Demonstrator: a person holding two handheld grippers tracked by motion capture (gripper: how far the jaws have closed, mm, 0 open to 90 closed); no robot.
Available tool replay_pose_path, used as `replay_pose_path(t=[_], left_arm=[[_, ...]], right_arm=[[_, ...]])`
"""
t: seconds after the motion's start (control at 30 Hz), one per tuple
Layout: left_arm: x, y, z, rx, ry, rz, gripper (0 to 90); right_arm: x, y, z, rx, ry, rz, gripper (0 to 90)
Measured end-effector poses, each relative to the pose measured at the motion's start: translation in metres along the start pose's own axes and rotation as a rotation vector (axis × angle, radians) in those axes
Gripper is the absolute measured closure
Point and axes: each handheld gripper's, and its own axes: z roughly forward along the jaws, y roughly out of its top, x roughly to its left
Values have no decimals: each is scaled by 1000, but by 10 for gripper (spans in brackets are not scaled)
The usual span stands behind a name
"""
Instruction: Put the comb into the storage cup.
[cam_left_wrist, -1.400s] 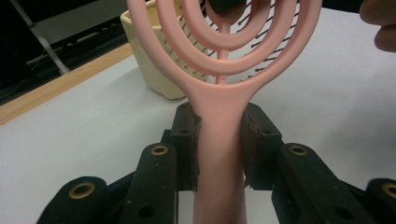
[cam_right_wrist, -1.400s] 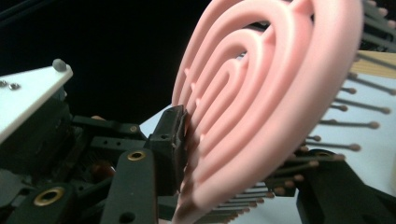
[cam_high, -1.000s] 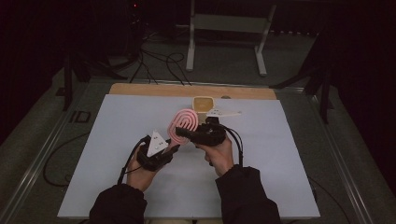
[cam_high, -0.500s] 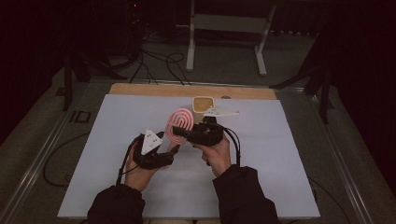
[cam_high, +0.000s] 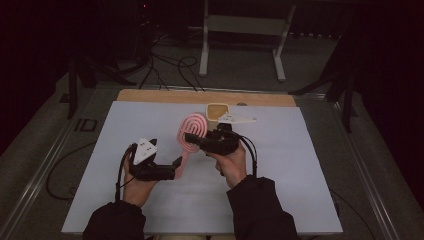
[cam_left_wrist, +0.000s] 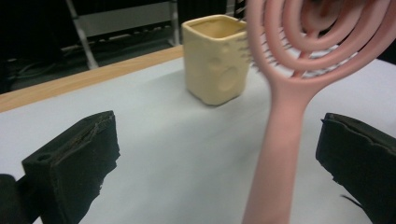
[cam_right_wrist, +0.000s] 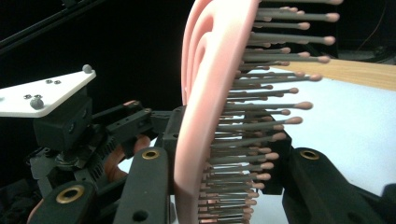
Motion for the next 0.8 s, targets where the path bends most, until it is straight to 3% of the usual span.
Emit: replay_pose_path(t=[0.43,0.63,0.8], left_arm=[[15,-21,-23,-21,39,4,0],[20,-45,-33,-43,53,-41,0],[25,-61,-35,-6,60,-53,0]], right_arm=[[-5,5,-9,-21,-17,-8,637],[-5,8,-10,-29,-23,-11,637],[-7,9,-10,-37,-25,-2,636]])
